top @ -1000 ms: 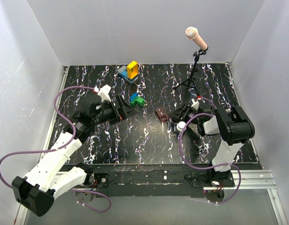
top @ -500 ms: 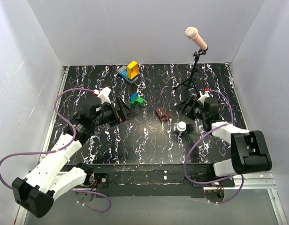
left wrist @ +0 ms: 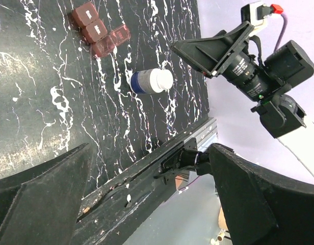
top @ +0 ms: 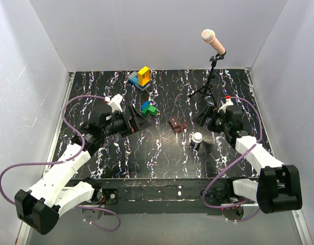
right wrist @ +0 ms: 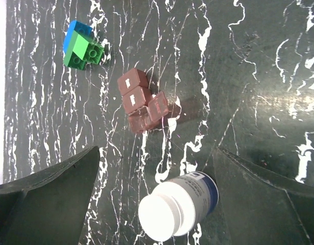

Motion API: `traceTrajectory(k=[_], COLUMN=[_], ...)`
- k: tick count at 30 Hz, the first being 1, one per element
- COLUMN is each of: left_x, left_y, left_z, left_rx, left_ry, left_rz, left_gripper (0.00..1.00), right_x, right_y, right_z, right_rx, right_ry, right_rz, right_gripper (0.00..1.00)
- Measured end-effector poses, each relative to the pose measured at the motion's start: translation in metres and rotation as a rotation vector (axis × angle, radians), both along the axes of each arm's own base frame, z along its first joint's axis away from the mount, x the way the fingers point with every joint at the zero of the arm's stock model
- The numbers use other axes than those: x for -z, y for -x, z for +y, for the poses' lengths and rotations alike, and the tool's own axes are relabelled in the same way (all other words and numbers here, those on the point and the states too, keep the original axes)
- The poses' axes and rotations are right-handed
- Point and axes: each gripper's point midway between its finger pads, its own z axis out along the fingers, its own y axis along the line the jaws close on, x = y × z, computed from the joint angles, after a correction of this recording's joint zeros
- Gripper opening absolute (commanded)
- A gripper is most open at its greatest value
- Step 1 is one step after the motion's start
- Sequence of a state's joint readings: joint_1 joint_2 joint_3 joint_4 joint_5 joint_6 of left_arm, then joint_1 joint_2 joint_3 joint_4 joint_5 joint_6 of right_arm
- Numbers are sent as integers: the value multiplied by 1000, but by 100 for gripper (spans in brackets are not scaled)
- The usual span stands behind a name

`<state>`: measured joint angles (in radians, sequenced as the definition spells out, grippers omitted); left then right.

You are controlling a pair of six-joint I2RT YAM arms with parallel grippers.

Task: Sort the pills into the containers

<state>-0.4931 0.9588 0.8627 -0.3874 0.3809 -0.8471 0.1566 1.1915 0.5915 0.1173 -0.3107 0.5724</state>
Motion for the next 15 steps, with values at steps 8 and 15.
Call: traceTrajectory(k=[8,15], left_x=[20,47], left_y=[-3,0], left_z=[-2,9], left_rx=[14,18], left_ry=[-45,-186], left_rz=[52,153], left_gripper=[98,98], right_x=[-9,-10], right_y=[11,28], right_z=[-16,-32], right_rx=[33,84], right_ry=[92,159], right_rz=[37,89], right_gripper=[98,97])
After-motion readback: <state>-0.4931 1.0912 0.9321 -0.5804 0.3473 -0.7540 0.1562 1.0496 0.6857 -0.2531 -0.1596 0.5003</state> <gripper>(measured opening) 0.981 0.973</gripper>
